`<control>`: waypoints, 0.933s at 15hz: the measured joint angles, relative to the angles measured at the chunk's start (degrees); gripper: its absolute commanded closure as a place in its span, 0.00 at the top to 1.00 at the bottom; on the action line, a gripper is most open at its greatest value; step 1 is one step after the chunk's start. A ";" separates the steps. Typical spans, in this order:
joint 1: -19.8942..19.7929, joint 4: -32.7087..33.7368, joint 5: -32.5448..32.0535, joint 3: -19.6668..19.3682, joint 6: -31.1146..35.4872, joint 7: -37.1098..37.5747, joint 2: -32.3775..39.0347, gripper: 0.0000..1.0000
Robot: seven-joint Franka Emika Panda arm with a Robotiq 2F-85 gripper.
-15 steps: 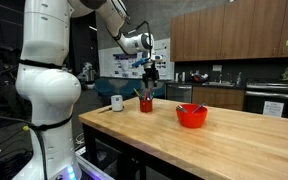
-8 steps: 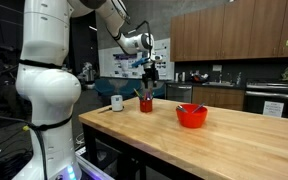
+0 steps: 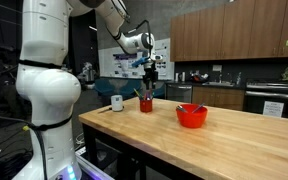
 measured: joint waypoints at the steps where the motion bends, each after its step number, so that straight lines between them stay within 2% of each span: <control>1: 0.00 -0.16 0.03 -0.02 -0.03 0.00 -0.06 0.37; 5: 0.00 -0.65 0.15 -0.03 -0.25 0.00 -0.26 0.06; 6: 0.00 -0.72 0.17 -0.03 -0.28 0.00 -0.28 0.01; 13: -0.07 -0.69 0.22 -0.08 -0.30 -0.01 -0.83 0.00; 14: -0.16 -0.65 0.22 -0.09 -0.30 -0.02 -1.12 0.07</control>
